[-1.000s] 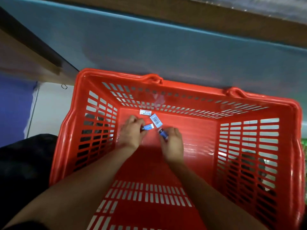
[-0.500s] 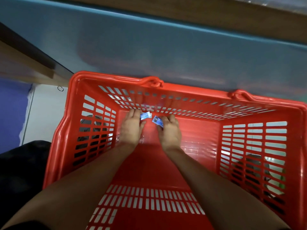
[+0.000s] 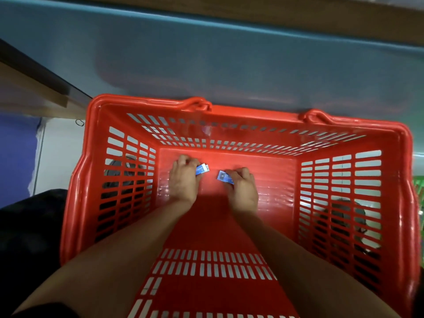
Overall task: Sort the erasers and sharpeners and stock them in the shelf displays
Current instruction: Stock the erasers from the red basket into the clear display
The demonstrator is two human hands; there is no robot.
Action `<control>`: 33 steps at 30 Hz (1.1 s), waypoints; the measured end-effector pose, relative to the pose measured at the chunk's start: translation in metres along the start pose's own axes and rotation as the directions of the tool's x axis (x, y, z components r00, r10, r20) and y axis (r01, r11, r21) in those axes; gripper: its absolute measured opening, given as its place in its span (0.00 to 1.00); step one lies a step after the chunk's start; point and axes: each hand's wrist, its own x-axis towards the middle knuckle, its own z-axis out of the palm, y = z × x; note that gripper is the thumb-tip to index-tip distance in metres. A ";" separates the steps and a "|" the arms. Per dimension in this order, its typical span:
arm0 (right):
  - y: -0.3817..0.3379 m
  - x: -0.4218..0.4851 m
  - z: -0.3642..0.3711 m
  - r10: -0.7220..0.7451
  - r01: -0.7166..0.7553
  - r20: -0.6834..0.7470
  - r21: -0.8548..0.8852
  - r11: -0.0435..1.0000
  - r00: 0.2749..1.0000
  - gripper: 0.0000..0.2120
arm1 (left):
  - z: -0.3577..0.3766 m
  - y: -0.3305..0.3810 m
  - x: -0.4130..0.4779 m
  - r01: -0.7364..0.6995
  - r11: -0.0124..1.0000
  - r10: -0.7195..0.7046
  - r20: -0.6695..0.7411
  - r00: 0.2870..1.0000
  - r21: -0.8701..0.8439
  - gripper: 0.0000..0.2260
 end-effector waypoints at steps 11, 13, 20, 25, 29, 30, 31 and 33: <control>-0.023 -0.030 -0.096 -0.187 0.177 0.062 0.136 0.975 0.980 0.15 | -0.069 0.039 -0.042 -0.065 0.952 0.169 0.337 0.926 -0.298 0.08; -0.033 -0.042 -0.126 -0.243 0.238 0.026 0.125 0.963 0.970 0.14 | -0.093 0.053 -0.051 -0.148 0.957 0.225 0.316 0.921 -0.250 0.09; -0.079 -0.092 -0.227 -0.467 0.476 -0.119 0.053 0.878 0.876 0.13 | -0.189 0.106 -0.087 -0.441 0.871 0.486 0.261 0.834 -0.215 0.04; -0.106 -0.127 -0.278 -0.558 0.557 -0.157 -0.055 0.829 0.815 0.13 | -0.242 0.131 -0.119 -0.542 0.812 0.581 0.212 0.786 -0.217 0.05; -0.125 -0.152 -0.307 -0.617 0.616 -0.206 -0.076 0.784 0.760 0.13 | -0.278 0.149 -0.149 -0.340 0.838 0.480 0.282 0.831 -0.427 0.06; -0.128 -0.157 -0.311 -0.634 0.633 -0.210 -0.080 0.770 0.744 0.13 | -0.286 0.154 -0.156 -0.227 0.811 0.444 0.314 0.839 -0.539 0.07; -0.132 -0.160 -0.315 -0.650 0.650 -0.211 -0.078 0.756 0.730 0.14 | -0.292 0.158 -0.162 -0.107 0.755 0.420 0.351 0.837 -0.647 0.08; -0.137 -0.164 -0.323 -0.672 0.681 -0.216 -0.043 0.731 0.708 0.15 | -0.301 0.163 -0.171 0.001 0.629 0.431 0.350 0.832 -0.777 0.08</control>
